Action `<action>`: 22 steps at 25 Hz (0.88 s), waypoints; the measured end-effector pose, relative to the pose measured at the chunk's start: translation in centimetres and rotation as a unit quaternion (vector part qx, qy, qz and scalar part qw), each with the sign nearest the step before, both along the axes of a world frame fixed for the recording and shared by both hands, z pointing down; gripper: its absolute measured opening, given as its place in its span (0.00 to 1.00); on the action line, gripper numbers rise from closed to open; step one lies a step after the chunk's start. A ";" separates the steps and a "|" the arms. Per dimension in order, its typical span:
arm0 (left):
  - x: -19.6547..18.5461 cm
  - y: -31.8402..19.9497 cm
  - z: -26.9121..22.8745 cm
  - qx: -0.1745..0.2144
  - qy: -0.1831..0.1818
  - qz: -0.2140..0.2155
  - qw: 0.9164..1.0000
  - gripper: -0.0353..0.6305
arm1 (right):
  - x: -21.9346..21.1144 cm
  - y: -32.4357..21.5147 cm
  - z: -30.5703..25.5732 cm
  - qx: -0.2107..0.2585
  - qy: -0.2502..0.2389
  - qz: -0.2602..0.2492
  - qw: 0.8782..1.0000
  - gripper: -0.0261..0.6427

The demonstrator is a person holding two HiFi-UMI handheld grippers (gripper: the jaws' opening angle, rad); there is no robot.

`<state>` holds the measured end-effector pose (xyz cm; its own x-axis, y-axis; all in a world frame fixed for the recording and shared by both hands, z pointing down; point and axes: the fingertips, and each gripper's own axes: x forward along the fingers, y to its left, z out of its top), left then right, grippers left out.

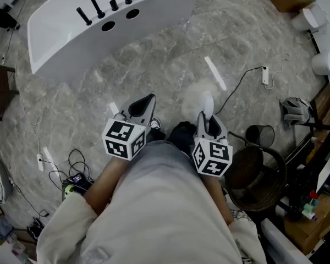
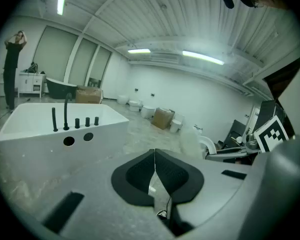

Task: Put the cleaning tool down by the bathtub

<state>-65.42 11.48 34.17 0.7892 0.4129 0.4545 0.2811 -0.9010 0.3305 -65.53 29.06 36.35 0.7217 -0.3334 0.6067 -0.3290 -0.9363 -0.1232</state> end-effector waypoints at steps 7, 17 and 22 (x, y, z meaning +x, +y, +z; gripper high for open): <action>-0.3 0.3 -0.4 0.002 0.006 0.033 0.999 0.06 | -0.5 -0.8 -0.2 -0.001 0.004 0.004 1.000 0.15; -0.4 0.5 -0.5 -0.008 0.011 0.061 0.998 0.06 | -0.9 -1.8 0.3 0.024 -0.010 0.018 0.999 0.15; 0.6 1.1 0.1 -0.011 -0.001 0.063 0.998 0.06 | 0.6 -1.6 0.8 0.029 -0.018 0.012 0.999 0.15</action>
